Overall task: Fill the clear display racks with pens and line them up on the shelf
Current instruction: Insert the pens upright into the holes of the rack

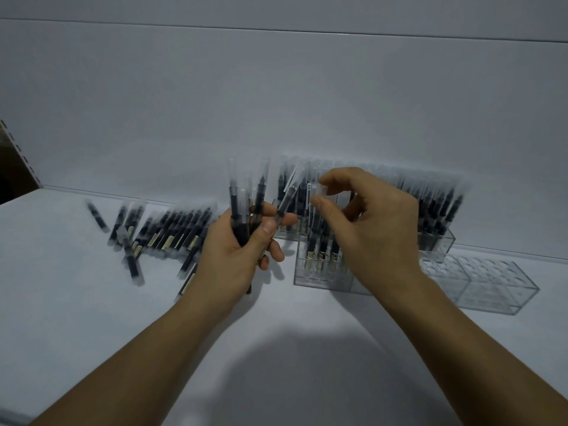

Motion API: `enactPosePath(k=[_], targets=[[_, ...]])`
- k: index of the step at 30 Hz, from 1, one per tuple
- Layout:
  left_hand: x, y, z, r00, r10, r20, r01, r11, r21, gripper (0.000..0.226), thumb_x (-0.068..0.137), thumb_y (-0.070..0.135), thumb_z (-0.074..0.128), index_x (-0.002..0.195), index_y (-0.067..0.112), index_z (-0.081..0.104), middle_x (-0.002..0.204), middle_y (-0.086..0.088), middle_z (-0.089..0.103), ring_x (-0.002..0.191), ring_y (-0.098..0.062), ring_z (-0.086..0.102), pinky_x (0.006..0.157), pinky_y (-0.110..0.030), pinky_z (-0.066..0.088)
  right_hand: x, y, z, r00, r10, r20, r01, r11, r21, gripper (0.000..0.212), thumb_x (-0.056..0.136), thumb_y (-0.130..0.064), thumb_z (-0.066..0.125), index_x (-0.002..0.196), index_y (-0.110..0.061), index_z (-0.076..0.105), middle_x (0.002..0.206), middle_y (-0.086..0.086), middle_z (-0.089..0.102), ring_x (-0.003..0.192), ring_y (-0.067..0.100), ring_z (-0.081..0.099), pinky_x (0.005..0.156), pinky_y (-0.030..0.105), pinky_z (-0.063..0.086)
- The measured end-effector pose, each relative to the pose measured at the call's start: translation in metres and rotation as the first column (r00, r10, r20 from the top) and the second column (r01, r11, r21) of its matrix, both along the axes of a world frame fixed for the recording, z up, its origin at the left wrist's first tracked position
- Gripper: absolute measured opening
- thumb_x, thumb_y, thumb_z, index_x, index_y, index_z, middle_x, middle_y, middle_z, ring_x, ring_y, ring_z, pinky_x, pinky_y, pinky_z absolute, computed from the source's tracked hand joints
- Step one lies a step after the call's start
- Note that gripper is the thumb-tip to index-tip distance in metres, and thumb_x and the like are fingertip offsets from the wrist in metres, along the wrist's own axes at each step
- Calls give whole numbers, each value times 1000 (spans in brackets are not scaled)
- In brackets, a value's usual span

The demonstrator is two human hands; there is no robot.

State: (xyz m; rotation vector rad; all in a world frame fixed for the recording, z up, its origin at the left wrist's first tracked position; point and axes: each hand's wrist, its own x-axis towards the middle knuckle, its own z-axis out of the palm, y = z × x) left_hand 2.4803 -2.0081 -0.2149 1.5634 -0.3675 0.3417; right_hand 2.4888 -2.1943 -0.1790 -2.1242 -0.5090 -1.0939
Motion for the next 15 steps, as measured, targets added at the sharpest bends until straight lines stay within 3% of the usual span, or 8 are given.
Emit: enactPosePath(k=[6,11,15], targets=[[1,-1,-1,999,-49,-4,49,999,-8,16,100,13,53,112,3,58,108,-6,75,66,-24,66,55,-28,51,1,0,-3,999,-5,-42,2,998,-62,14,89,-20,80,102,-20,75,94,-7,66,68,-10,48,70,7,41],[-1,-2,-1,999,-54,-6,54,998,-31,20,95,17,55,110,6,60,101,-8,75,65,-23,66,54,-27,50,-4,-4,-4,999,-3,-54,0,999,-41,14,90,-23,78,103,-21,74,90,-12,60,64,0,51,70,6,39],[-2,-3,-1,996,-87,-7,87,996,-31,20,93,19,56,108,7,62,100,-10,74,65,-23,66,54,-27,49,-7,-6,-6,992,55,-114,-52,998,22,17,91,-25,77,107,-20,75,91,-11,64,69,-4,53,70,10,40]])
